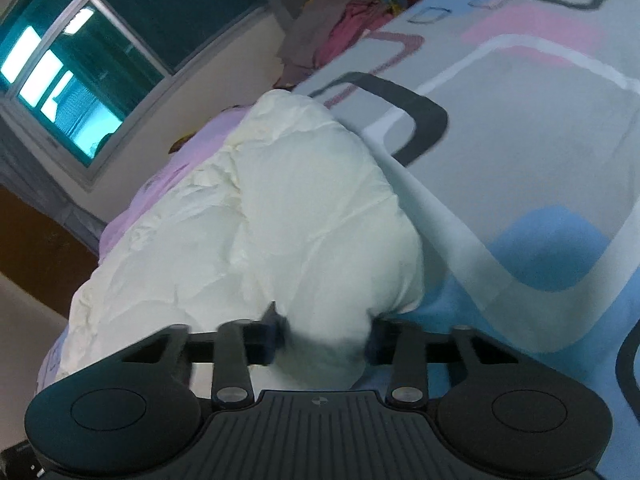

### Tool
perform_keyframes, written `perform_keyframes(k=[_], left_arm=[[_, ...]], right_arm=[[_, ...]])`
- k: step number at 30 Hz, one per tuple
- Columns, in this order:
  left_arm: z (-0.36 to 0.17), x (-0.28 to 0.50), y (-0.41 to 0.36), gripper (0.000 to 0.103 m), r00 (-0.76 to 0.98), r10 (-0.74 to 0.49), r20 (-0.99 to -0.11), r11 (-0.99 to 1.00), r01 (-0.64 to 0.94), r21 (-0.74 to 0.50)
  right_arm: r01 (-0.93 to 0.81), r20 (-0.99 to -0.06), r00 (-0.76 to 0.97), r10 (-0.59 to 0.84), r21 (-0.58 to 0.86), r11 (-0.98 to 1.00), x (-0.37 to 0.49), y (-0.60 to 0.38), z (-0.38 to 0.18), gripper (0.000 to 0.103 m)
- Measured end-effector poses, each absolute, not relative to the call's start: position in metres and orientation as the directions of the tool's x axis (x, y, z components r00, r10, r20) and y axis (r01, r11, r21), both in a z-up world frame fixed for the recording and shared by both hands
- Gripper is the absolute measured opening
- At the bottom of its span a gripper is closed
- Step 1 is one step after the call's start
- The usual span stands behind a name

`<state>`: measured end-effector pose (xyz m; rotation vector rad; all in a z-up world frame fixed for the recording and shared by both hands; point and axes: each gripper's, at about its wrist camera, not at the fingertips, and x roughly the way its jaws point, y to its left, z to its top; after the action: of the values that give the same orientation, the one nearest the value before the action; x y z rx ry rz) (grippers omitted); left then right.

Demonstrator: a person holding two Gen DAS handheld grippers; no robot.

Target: Fold large clothes

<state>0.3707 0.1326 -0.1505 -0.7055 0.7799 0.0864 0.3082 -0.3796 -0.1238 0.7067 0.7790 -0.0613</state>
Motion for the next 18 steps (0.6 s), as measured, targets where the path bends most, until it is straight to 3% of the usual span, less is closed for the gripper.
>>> perform_keyframes(k=[9,18], left_arm=[[-0.124,0.327,0.142,0.015,0.719,-0.201,-0.665,0.789,-0.283,-0.545],[-0.114,0.201,0.169,0.015,0.675,-0.275,-0.685,0.782,-0.258,-0.568]], right_arm=[[0.251,-0.651,0.727,0.221,0.550,0.796,0.269,-0.376,-0.092,0.024],[0.258,-0.680,0.685,0.260,0.560,0.787,0.148,-0.375,-0.080,0.024]])
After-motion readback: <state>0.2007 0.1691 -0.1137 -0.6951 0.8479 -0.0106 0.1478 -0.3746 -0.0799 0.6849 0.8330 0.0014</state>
